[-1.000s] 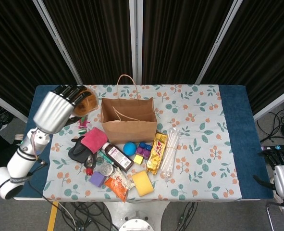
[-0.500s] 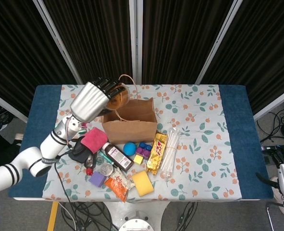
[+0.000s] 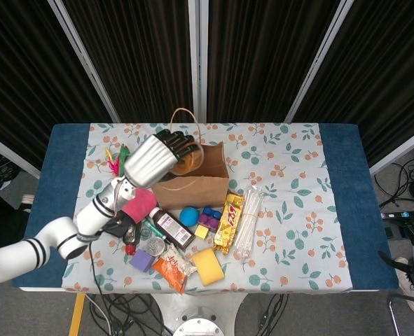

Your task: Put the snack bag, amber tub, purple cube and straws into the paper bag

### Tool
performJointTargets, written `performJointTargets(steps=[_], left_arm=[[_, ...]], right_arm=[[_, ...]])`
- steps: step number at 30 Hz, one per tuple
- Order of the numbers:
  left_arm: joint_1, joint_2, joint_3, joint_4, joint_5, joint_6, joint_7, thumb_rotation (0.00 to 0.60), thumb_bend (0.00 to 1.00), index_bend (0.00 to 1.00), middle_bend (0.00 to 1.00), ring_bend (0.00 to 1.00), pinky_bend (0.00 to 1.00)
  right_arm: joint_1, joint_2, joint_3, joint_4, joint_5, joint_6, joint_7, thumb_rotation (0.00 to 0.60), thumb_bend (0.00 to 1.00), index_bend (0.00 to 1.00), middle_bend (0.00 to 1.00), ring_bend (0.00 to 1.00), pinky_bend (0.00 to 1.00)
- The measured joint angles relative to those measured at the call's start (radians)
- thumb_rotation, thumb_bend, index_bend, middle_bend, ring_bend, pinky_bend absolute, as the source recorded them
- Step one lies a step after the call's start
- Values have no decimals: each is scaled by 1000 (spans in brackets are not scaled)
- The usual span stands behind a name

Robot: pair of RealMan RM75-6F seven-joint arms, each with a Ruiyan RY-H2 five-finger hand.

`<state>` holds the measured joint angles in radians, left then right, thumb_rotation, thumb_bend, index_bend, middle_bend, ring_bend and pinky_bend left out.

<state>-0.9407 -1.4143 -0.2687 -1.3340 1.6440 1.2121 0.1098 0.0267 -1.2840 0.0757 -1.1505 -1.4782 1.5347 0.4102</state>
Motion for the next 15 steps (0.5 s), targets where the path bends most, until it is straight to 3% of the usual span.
performJointTargets(steps=[4, 10, 15], left_arm=[[-15, -15, 8, 17, 1, -6, -11, 600, 227, 469, 486, 448, 489], [-20, -10, 28, 23, 4, -19, -32, 600, 185, 289, 335, 330, 398], [-21, -10, 30, 40, -2, -11, -39, 600, 175, 261, 285, 271, 346]], right_arm=[[0, -5, 3, 11, 3, -5, 15, 600, 0, 301, 267, 128, 154], [1, -7, 9, 18, 7, -12, 27, 600, 0, 303, 267, 128, 154], [1, -2, 12, 13, 7, -13, 30, 600, 0, 304, 267, 128, 155]])
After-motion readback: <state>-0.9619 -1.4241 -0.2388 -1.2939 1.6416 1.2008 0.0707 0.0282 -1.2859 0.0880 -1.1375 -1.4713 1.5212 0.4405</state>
